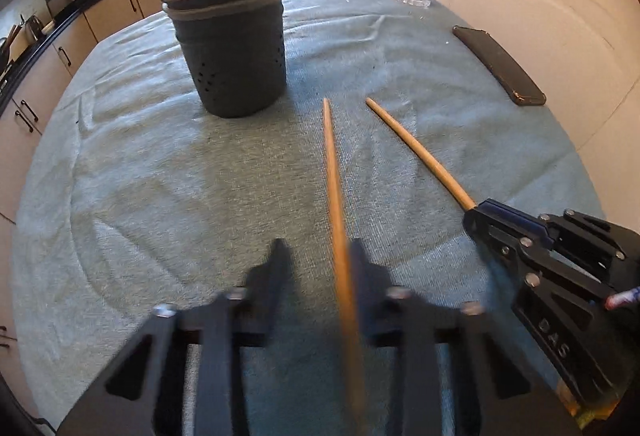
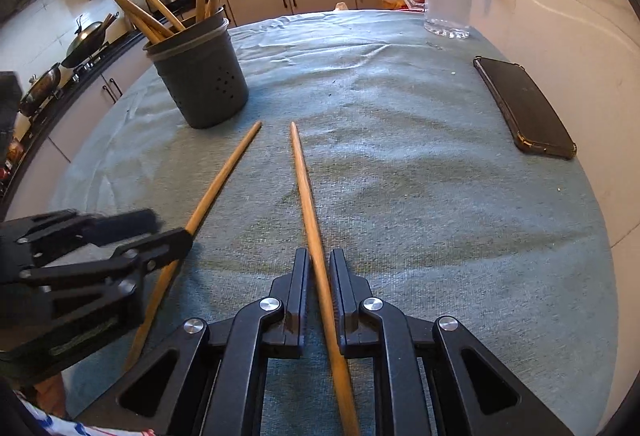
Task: Organize utensils
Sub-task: 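Grasp a chopstick with the left gripper while the right gripper grasps the other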
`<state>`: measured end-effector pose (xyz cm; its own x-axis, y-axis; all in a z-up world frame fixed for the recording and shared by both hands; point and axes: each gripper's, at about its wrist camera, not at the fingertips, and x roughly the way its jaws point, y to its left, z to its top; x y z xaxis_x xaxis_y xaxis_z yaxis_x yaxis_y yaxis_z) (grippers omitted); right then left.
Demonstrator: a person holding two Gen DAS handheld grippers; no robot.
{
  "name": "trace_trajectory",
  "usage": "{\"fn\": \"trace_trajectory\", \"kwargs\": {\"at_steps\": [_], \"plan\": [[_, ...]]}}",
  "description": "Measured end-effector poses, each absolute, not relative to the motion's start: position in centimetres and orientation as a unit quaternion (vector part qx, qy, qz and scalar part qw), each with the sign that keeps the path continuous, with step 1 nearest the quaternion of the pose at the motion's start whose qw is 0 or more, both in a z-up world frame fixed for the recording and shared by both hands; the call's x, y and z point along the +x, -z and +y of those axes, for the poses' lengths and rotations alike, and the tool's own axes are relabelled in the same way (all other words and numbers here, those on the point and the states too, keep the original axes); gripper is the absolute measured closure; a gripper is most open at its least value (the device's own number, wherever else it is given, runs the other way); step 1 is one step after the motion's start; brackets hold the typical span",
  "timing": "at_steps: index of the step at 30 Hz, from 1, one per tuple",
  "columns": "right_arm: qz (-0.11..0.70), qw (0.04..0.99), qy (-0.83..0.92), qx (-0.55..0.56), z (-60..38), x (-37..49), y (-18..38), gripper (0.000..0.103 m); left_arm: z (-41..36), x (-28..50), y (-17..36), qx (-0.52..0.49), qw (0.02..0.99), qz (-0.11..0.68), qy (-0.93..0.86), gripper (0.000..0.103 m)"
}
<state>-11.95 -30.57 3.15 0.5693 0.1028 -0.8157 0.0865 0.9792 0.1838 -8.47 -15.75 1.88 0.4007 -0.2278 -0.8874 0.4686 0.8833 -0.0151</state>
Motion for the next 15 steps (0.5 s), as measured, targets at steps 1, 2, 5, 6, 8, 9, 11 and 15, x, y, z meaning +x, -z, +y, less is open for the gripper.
{"fn": "trace_trajectory", "kwargs": {"at_steps": [1,2,5,6,8,9,11,15], "plan": [[0.464,0.879,-0.008,0.107,-30.6,-12.0,-3.1,0.092,-15.9,-8.4,-1.8,0.121,0.832,0.502,0.202,0.091],[0.463,0.879,-0.010,0.113,-30.6,-12.0,-3.1,0.093,-15.9,-8.5,-1.7,0.123,0.834,0.500,0.197,0.096],[0.462,0.878,-0.012,0.124,-30.9,-12.1,-3.0,0.094,-15.6,-8.4,-1.7,0.110,0.836,0.502,0.194,0.096],[0.462,0.877,-0.013,0.129,-31.0,-12.1,-3.0,0.095,-15.2,-8.4,-1.7,0.097,0.834,0.507,0.194,0.096],[0.463,0.875,-0.015,0.142,-31.3,-12.4,-2.9,0.095,-14.4,-8.4,-1.8,0.071,0.828,0.520,0.198,0.096],[0.464,0.873,-0.017,0.147,-31.4,-12.5,-2.9,0.095,-13.7,-8.5,-1.8,0.050,0.822,0.530,0.203,0.096],[0.468,0.870,-0.018,0.154,-31.6,-13.0,-3.0,0.095,-12.7,-8.9,-1.8,0.019,0.809,0.549,0.210,0.096],[0.480,0.865,-0.024,0.144,-31.3,-14.8,-3.3,0.095,-11.5,-10.5,-1.8,-0.003,0.793,0.569,0.220,0.096]]}}
